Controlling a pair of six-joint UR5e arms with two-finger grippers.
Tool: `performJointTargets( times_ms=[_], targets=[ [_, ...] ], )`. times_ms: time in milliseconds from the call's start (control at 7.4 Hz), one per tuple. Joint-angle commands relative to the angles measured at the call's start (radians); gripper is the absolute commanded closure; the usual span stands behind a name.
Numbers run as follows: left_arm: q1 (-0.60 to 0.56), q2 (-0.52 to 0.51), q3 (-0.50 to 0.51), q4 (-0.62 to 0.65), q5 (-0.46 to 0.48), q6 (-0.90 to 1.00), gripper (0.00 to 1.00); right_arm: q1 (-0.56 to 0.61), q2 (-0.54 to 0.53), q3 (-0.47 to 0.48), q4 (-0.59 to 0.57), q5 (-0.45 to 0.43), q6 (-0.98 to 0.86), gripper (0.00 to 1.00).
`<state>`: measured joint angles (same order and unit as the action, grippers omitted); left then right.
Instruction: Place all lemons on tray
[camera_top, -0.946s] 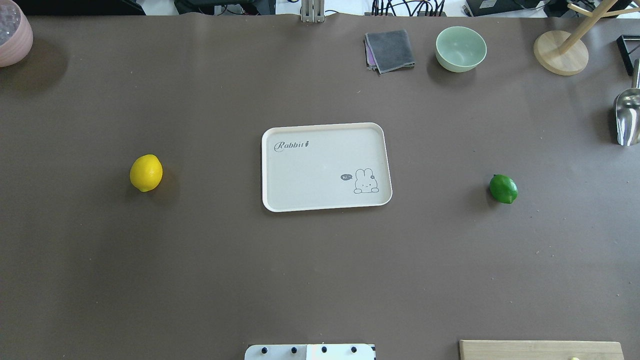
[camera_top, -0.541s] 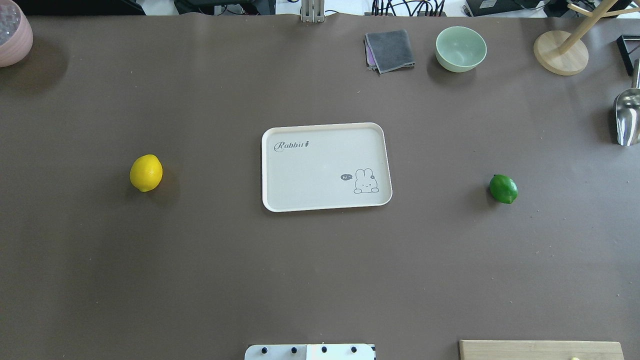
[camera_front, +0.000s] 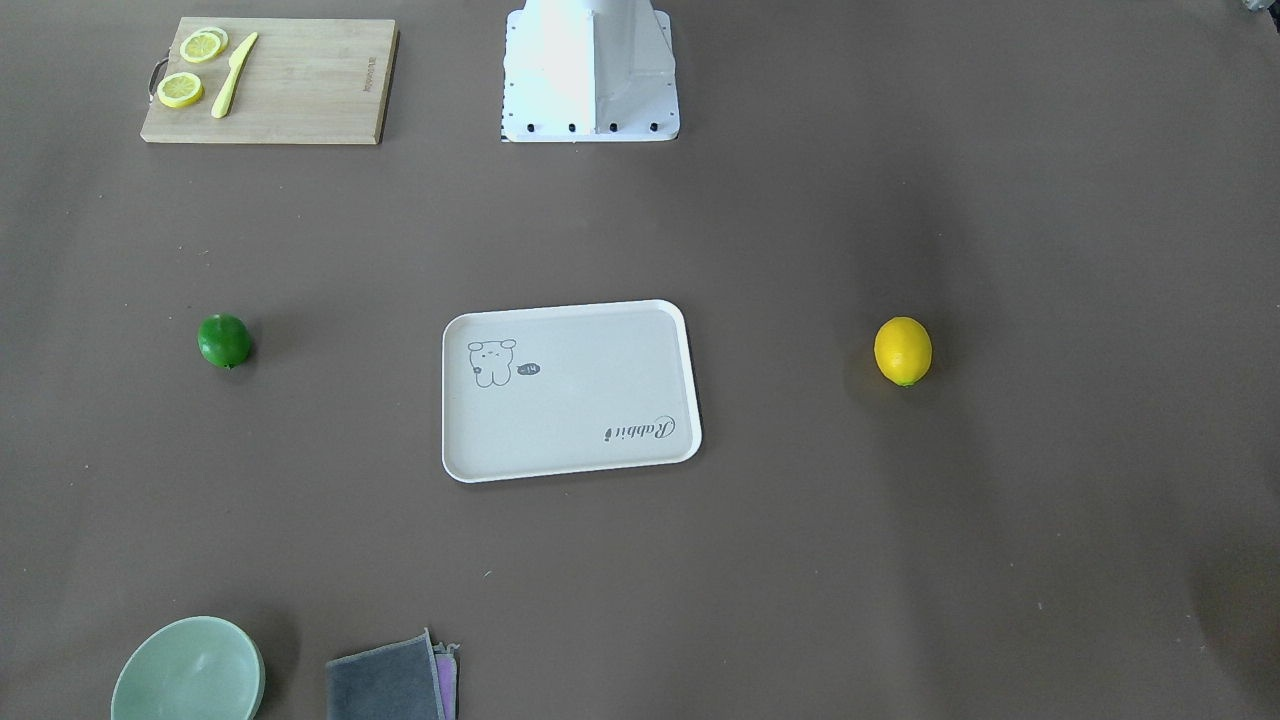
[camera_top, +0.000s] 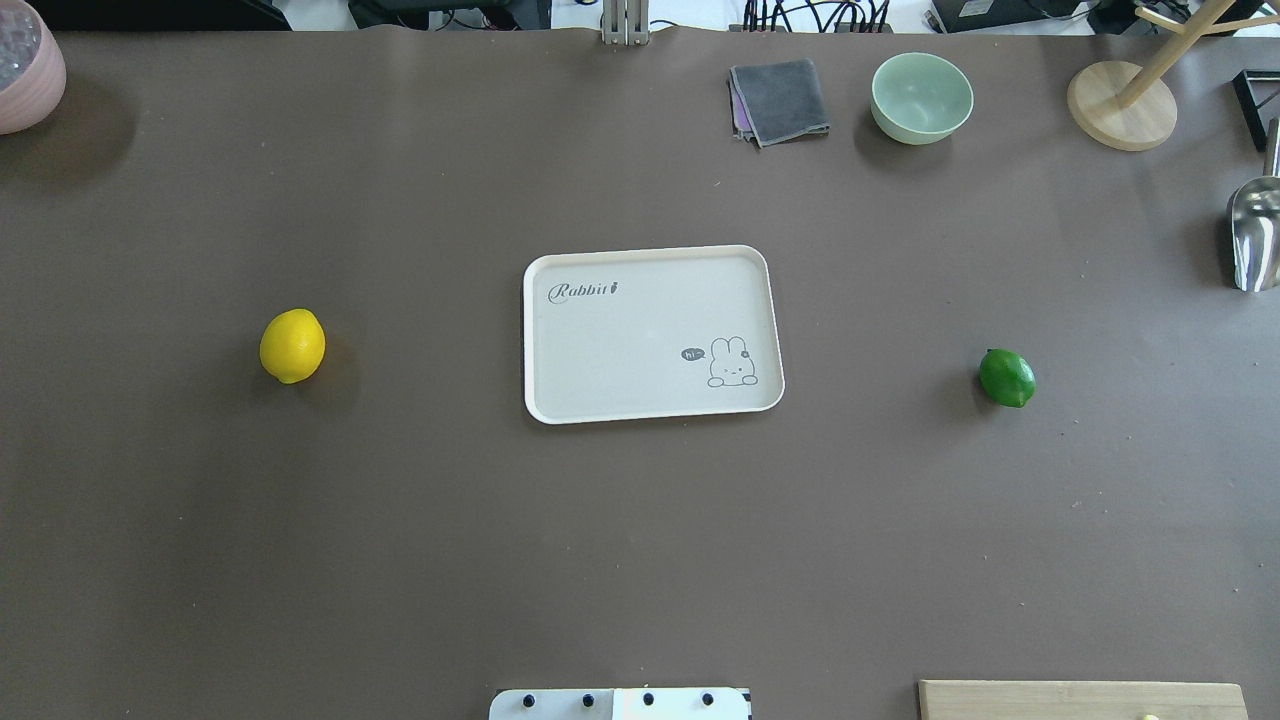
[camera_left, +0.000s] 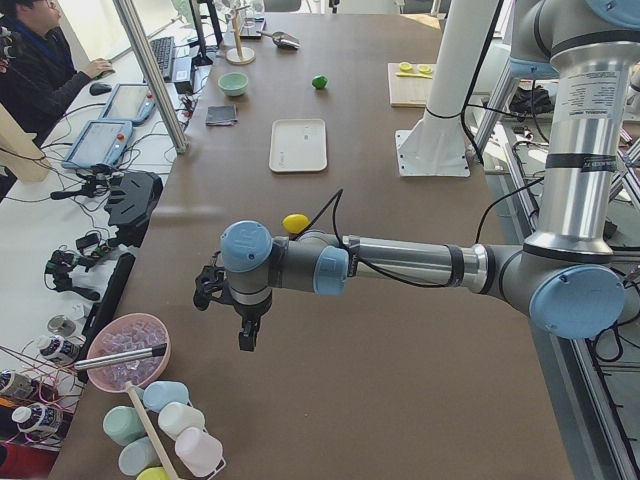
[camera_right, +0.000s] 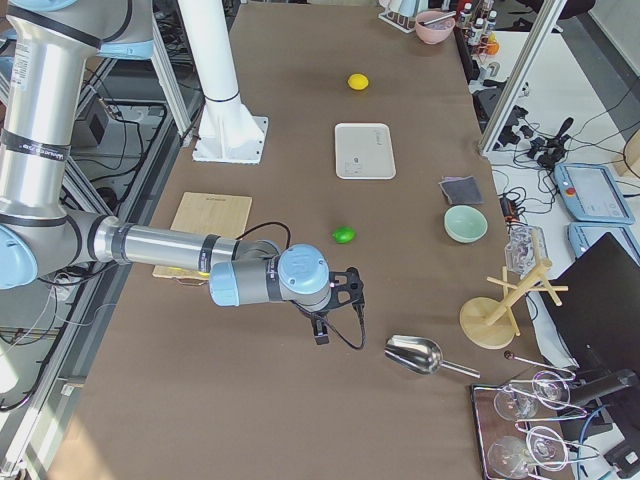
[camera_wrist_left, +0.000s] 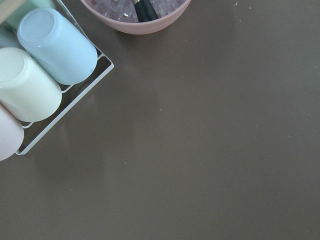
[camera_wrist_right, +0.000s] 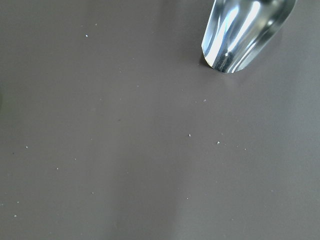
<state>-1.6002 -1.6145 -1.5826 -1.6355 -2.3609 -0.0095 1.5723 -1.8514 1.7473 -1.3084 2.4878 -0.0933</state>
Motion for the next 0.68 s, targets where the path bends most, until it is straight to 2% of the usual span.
performJointTargets(
  times_ms=[0,135,270,405,541],
  targets=[
    [0.002,0.016,-0.002,-0.106,-0.001,0.003,0.02,0.000,-0.003,0.001,0.011,0.002,0.010,0.00],
    [0.002,0.060,0.003,-0.209,-0.001,-0.003,0.02,0.000,-0.003,0.001,0.008,0.002,0.013,0.00],
    [0.002,0.117,-0.002,-0.258,-0.003,-0.006,0.02,0.000,-0.003,0.000,0.006,0.002,0.014,0.00],
    [0.005,0.104,-0.004,-0.259,-0.006,-0.009,0.02,-0.003,0.001,0.000,0.001,0.002,0.017,0.00],
    [0.061,0.070,0.003,-0.245,-0.004,-0.010,0.02,-0.017,0.009,0.001,0.006,0.002,0.079,0.00]
  ],
)
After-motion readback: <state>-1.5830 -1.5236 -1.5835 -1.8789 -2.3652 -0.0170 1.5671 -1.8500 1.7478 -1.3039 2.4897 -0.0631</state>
